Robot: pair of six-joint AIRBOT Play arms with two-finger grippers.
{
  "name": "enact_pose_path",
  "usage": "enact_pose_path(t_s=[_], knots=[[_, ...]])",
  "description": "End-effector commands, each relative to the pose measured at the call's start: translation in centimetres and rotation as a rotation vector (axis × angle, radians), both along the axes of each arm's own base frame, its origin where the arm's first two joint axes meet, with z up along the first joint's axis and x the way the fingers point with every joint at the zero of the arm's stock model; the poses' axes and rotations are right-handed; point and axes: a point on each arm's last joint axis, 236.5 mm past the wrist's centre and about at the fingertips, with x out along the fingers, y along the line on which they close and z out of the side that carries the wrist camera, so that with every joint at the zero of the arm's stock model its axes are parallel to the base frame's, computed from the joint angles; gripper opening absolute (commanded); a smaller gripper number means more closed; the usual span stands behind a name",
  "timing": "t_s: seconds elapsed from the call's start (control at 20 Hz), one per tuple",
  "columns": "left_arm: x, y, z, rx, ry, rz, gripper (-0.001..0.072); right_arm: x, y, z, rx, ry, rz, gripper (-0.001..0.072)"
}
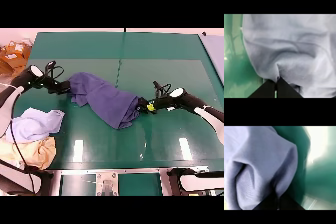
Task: Fold the shirts.
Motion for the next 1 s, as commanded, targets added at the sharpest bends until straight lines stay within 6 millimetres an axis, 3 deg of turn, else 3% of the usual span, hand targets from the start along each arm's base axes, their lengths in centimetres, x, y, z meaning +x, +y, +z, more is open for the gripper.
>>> enact_pose_path(t_s=[0.0,0.1,0.15,0.3,0.45,0.6,0.7,0.8,0.9,0.95], knots=[[0.4,-0.6,3.1,-0.004,-0.027,-0.073,0.0018,1.0,-0.6,1.6,0.013,-0.032,0.012,0.0014],[1.1,-0.5,7.8,0.014,-0.094,-0.097,0.0017,2.6,-1.7,5.1,0.035,-0.092,0.009,0.0013],[1.4,-0.6,11.2,0.017,-0.157,-0.101,0.0017,3.4,-2.5,7.7,0.044,-0.137,0.007,0.0014],[0.5,-0.8,24.1,0.024,-0.414,-0.084,0.0017,5.2,-5.4,18.7,0.044,-0.356,0.010,0.0014],[-4.4,-1.6,37.6,0.015,-0.702,-0.089,0.0017,4.2,-7.8,31.3,-0.017,-0.641,-0.004,0.0014],[-12.3,-1.8,48.7,0.024,-0.964,-0.077,0.0017,0.3,-9.2,41.3,-0.102,-0.888,-0.033,0.0014],[-18.0,-1.9,54.6,0.035,-1.141,-0.065,0.0017,-3.2,-9.5,46.1,-0.162,-1.018,-0.056,0.0015],[-22.2,-1.5,58.7,0.054,-1.281,-0.041,0.0017,-6.4,-9.2,49.0,-0.203,-1.108,-0.074,0.0015],[-24.9,-0.5,60.6,0.112,-1.354,-0.010,0.0018,-9.1,-8.3,50.8,-0.225,-1.175,-0.071,0.0015],[-25.1,0.2,60.5,0.152,-1.356,0.007,0.0018,-10.0,-8.0,51.3,-0.234,-1.196,-0.069,0.0015]])
